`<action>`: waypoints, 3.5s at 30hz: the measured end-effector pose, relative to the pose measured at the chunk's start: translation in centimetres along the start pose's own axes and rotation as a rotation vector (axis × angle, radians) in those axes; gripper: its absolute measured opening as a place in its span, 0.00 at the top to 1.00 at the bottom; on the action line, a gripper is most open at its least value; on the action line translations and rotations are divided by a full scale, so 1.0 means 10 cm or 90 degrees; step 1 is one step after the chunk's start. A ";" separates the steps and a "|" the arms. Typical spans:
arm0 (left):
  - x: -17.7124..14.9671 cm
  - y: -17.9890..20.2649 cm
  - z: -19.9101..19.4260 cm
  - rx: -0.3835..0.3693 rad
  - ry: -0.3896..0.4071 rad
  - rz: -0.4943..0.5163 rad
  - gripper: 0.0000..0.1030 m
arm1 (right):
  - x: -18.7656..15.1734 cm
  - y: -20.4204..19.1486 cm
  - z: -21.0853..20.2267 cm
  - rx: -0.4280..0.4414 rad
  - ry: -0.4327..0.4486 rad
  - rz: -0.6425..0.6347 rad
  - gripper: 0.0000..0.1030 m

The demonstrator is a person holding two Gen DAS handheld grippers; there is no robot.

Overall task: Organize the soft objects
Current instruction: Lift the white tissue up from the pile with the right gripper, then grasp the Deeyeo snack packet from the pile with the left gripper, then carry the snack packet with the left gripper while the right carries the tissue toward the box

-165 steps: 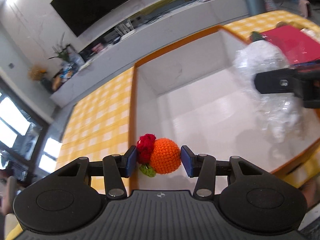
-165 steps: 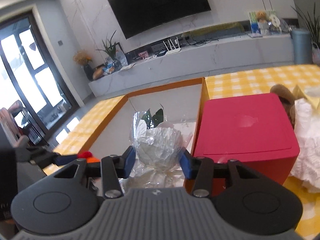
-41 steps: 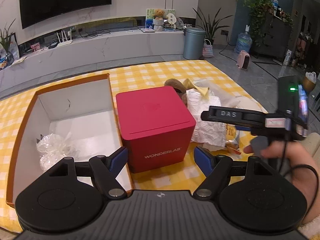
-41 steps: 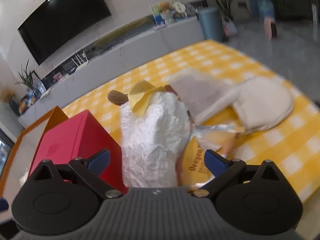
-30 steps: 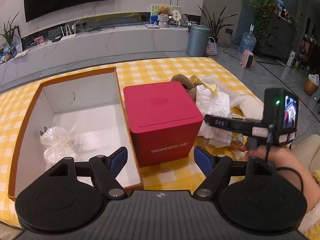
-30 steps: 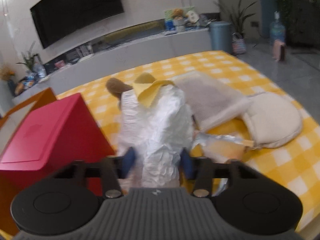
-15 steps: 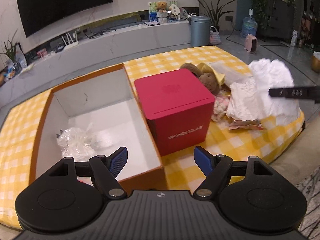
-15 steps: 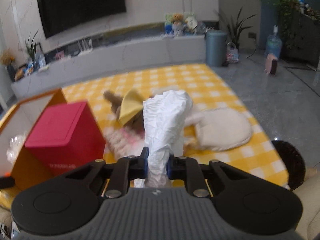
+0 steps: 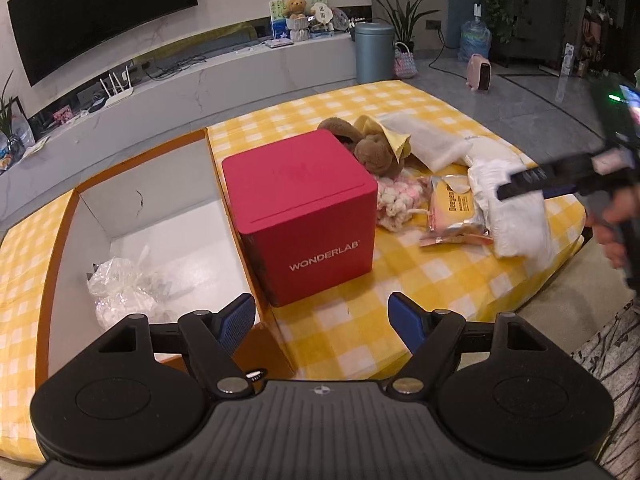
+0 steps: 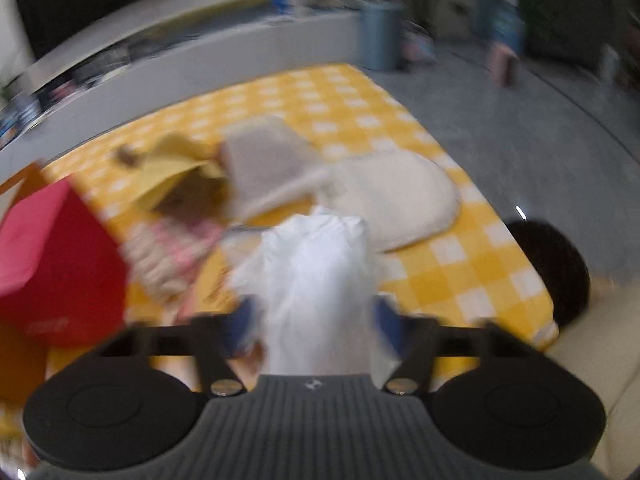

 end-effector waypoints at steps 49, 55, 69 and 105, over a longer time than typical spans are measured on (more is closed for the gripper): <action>0.71 0.86 0.39 -0.102 0.005 0.119 0.14 | 0.12 0.27 -0.06 0.031 0.082 0.199 0.78; 0.85 1.25 0.87 -0.124 -0.047 0.109 0.14 | 0.22 0.49 -0.39 0.016 0.136 0.181 0.78; 0.94 1.69 1.83 -0.050 -0.153 0.192 0.14 | 0.23 0.59 -0.45 0.040 0.146 0.182 0.78; 1.46 0.79 0.32 -0.189 0.018 0.068 0.57 | 0.16 0.25 -0.19 0.072 0.096 0.133 0.78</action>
Point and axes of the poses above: each gripper's, at about its wrist camera, not at the fingertips, and z roughly the way its jaws point, y to its right, x to its top, the point moved 6 cm from there along z, roughly the way its jaws point, and after that the axes turned 1 degree about x, right-handed, at the moved point
